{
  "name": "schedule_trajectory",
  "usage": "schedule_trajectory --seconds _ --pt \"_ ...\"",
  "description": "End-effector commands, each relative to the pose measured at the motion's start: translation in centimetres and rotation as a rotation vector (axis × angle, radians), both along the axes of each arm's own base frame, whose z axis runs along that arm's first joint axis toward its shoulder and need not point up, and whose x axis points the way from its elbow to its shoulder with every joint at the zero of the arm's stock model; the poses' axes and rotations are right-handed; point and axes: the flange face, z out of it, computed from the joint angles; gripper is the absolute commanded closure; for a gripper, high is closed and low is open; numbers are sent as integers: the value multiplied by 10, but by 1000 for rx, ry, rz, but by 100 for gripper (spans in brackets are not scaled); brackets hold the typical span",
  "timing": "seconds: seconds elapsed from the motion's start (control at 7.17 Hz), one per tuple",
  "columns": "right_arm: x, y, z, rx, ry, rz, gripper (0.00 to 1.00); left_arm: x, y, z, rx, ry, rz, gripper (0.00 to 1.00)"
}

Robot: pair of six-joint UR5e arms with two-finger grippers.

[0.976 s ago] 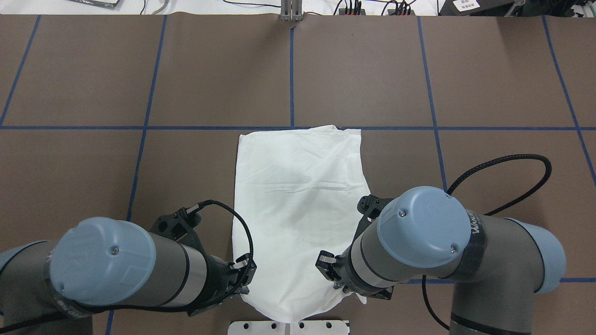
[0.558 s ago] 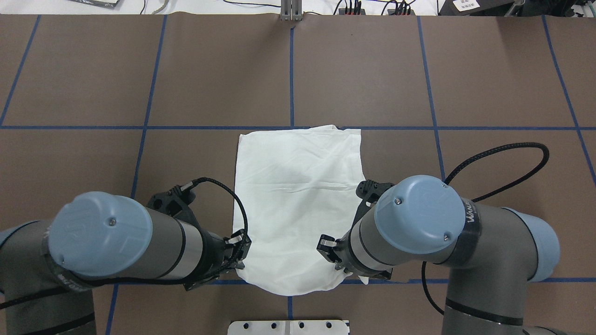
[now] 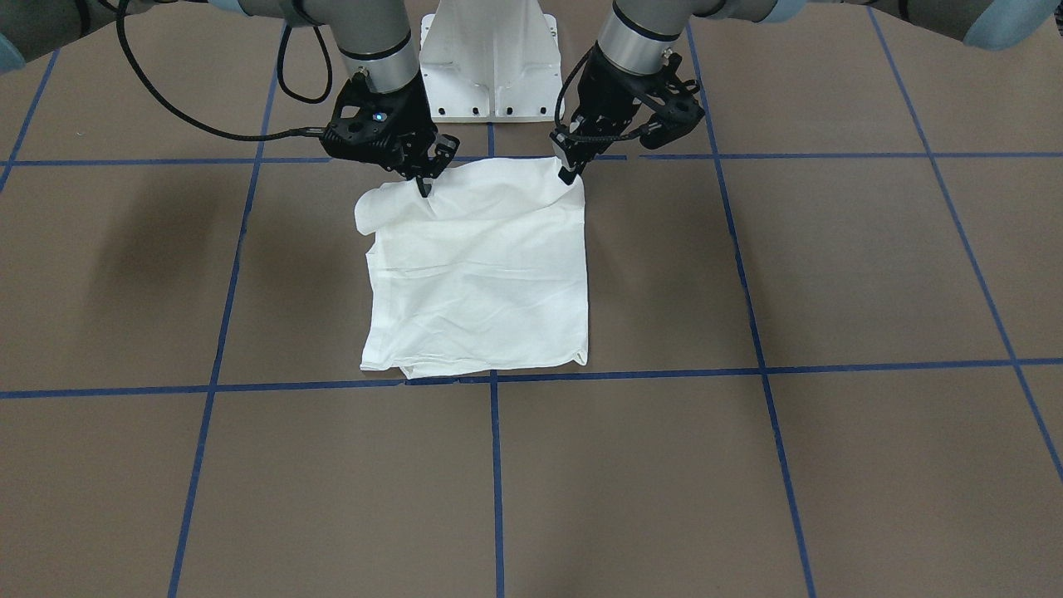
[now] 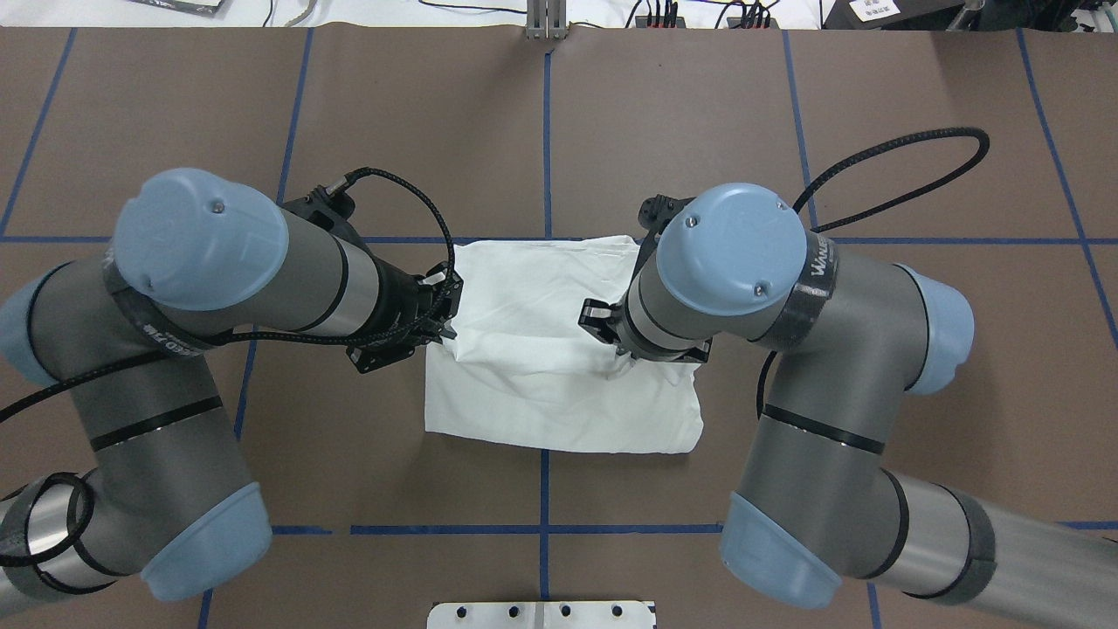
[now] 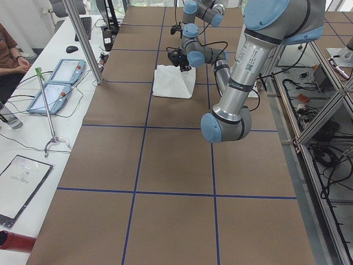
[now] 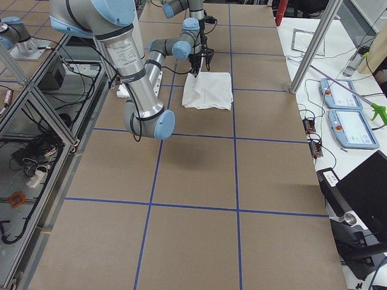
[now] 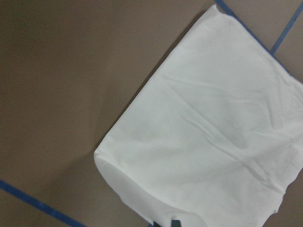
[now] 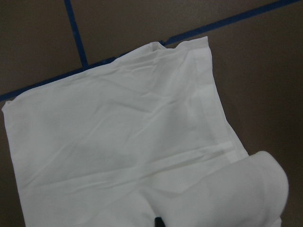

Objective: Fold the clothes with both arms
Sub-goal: 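Fold the held edge with both grippers over the shirt away from the robot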

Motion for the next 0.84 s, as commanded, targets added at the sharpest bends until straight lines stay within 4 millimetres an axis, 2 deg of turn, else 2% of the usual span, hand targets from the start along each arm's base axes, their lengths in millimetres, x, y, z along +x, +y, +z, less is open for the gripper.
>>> schedule_trajectory --seconds 0.0,0.14,0.42,0.56,0.7 --pt "-24 -46 -12 -4 29 23 100 31 -41 2 -8 -8 -25 100" --pt "-40 -64 -7 -10 67 16 100 45 -54 8 -7 -5 -30 100" --pt "-49 -97 -1 -66 91 10 100 39 -84 24 -6 -3 -73 100" --pt "-55 -111 5 -69 69 12 100 44 -97 34 -4 11 -87 100" --pt "-64 -116 12 -73 52 3 100 57 -108 40 2 30 -92 100"
